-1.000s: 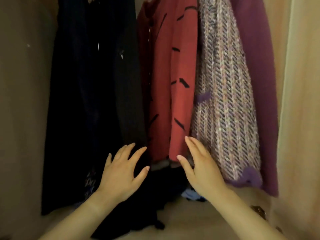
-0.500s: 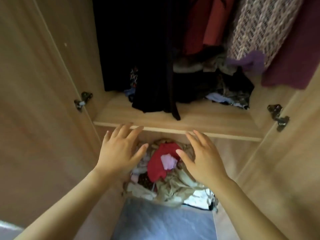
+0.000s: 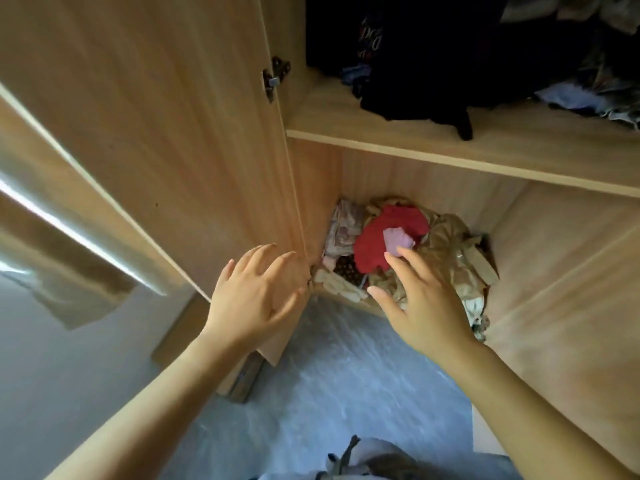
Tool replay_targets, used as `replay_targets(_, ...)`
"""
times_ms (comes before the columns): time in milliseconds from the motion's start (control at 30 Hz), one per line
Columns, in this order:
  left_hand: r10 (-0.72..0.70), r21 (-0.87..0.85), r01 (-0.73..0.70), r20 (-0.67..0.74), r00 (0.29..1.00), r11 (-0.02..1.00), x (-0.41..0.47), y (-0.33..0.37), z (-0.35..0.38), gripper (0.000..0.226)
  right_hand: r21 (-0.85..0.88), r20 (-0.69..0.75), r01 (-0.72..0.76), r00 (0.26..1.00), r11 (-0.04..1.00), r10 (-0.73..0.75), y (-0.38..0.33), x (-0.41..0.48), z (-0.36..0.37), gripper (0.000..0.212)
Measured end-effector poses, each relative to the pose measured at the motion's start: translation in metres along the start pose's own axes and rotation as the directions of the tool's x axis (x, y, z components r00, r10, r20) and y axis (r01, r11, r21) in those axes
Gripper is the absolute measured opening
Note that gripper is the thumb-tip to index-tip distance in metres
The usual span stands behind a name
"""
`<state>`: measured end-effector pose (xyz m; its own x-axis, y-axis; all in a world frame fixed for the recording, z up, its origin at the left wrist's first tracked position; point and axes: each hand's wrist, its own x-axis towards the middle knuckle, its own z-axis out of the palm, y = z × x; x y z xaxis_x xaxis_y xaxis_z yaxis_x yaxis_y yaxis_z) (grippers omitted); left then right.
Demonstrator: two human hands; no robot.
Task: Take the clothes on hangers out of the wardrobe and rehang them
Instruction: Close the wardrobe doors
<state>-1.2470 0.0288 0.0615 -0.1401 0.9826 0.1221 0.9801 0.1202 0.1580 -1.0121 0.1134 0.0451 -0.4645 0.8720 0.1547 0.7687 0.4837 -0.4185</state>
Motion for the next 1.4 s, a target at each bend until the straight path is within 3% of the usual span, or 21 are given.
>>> replay_targets(267,-0.026,0.042,0.026,-0.014,1.0,0.999,-0.075,-0.13,-0.035,0.057,0.055,0.006,0.055,0.998,0.997,-0.056,-0.139,-0.003,0.054,0.061)
replay_targets(467,-0.012,0.072,0.015,-0.041,0.999,0.997,-0.079,-0.208,-0.057,0.055,0.104,-0.019,0.055,0.998,0.993,-0.053,-0.213,0.015,0.084,0.057)
replay_targets(833,-0.02,0.039,0.023,-0.066,0.998,0.999,-0.016,-0.246,-0.072,0.055,0.268,-0.029,0.053,0.998,0.962,-0.047,-0.262,0.078,0.108,0.055)
replay_targets(1000,-0.005,0.0,0.005,-0.076,0.997,1.0,0.014,-0.271,-0.074,0.052,0.323,-0.027,-0.029,0.999,0.946,0.039,-0.282,0.096,0.124,0.062)
replay_targets(1100,0.054,-0.035,-0.057,-0.076,0.996,0.998,0.033,-0.287,-0.071,0.053,0.331,-0.095,-0.087,0.988,0.94,0.125,-0.302,0.103,0.134,0.069)
replay_targets(1233,0.213,-0.071,-0.217,-0.064,0.975,0.974,0.067,-0.303,-0.068,0.054,0.324,-0.365,-0.134,0.895,0.936,0.255,-0.32,0.112,0.153,0.06)
replay_targets(1400,0.495,-0.127,-0.505,-0.099,0.863,0.854,0.107,-0.309,-0.066,0.057,0.354,-0.522,-0.21,0.764,0.911,0.379,-0.332,0.103,0.171,0.043)
